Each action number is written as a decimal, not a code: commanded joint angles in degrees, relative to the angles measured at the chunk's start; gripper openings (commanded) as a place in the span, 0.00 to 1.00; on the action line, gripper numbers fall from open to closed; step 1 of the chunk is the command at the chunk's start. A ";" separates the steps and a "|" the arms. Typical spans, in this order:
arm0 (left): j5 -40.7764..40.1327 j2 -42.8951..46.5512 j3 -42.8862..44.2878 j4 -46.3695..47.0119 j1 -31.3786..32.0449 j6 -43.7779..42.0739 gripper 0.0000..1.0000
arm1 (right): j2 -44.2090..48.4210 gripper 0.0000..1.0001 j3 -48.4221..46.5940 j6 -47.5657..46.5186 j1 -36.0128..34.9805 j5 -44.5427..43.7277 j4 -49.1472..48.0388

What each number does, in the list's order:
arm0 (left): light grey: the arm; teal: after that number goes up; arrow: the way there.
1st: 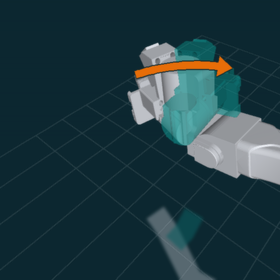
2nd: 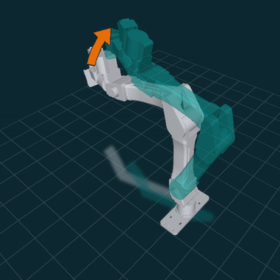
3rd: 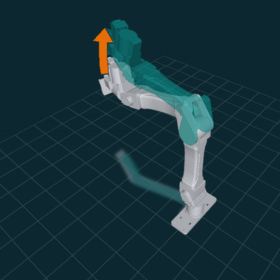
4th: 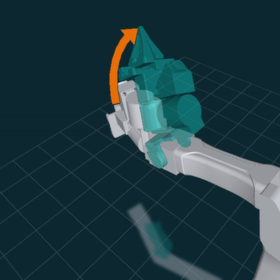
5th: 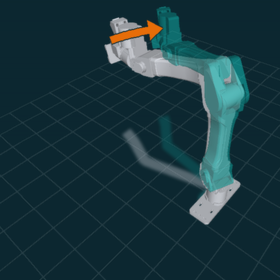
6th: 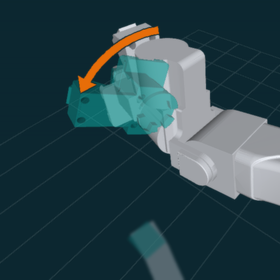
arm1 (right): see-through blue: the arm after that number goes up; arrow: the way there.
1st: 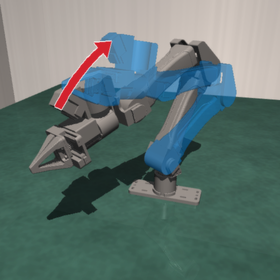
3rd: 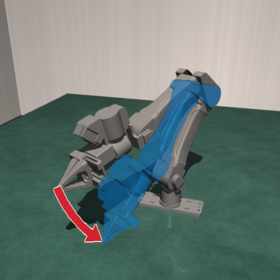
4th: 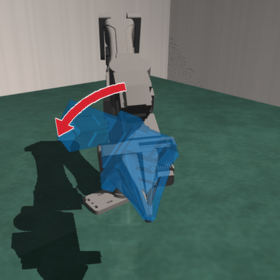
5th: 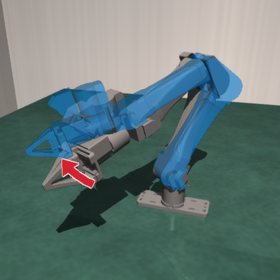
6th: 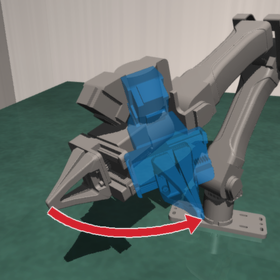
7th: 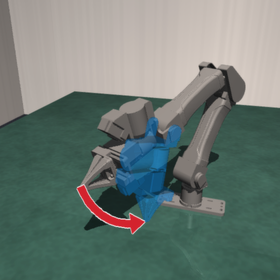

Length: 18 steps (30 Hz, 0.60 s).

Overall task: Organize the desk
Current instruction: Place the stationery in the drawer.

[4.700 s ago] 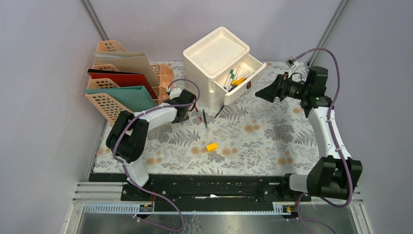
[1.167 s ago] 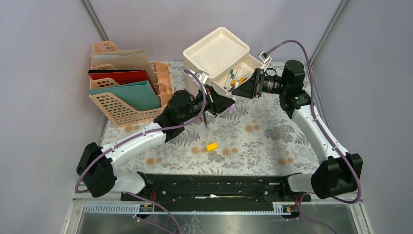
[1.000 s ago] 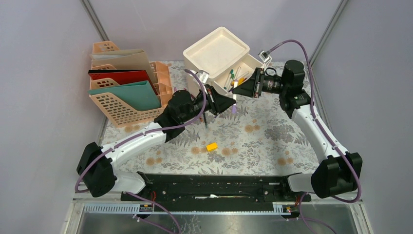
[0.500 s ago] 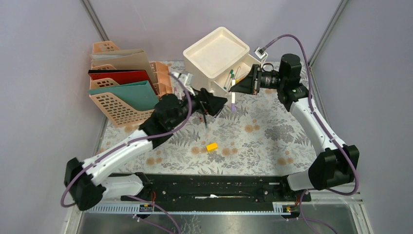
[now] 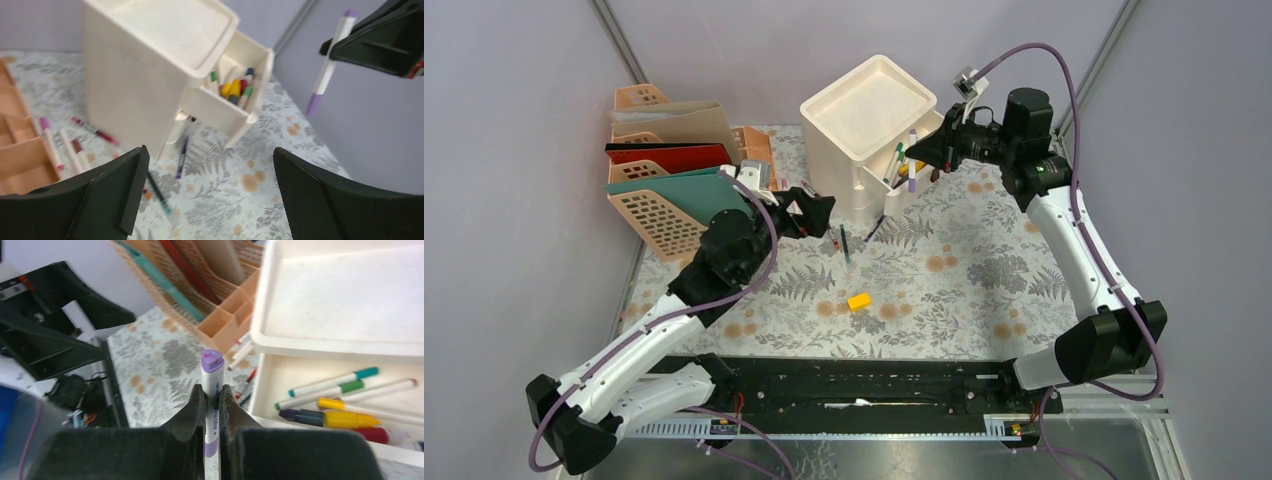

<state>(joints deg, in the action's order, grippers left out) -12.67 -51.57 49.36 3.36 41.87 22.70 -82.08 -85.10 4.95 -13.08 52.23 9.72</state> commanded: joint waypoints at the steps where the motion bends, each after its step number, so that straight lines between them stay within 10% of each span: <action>1: -1.21 0.98 -1.15 -3.25 -3.37 0.59 0.99 | -1.61 0.00 -2.57 -3.35 -0.06 -11.10 -0.37; 12: 2.66 -3.43 -3.87 -1.69 -9.38 7.80 0.99 | -6.30 0.00 -2.24 7.42 -0.01 -32.48 -0.97; 18: 1.83 -5.56 -4.86 -0.98 -9.98 13.26 0.99 | -11.66 0.00 -6.68 17.08 0.01 -29.08 -2.17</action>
<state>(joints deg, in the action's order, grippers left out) -11.27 -56.38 45.12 -0.62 32.47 31.33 -91.44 -87.31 13.82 -13.06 24.38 10.02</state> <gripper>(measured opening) 0.987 0.070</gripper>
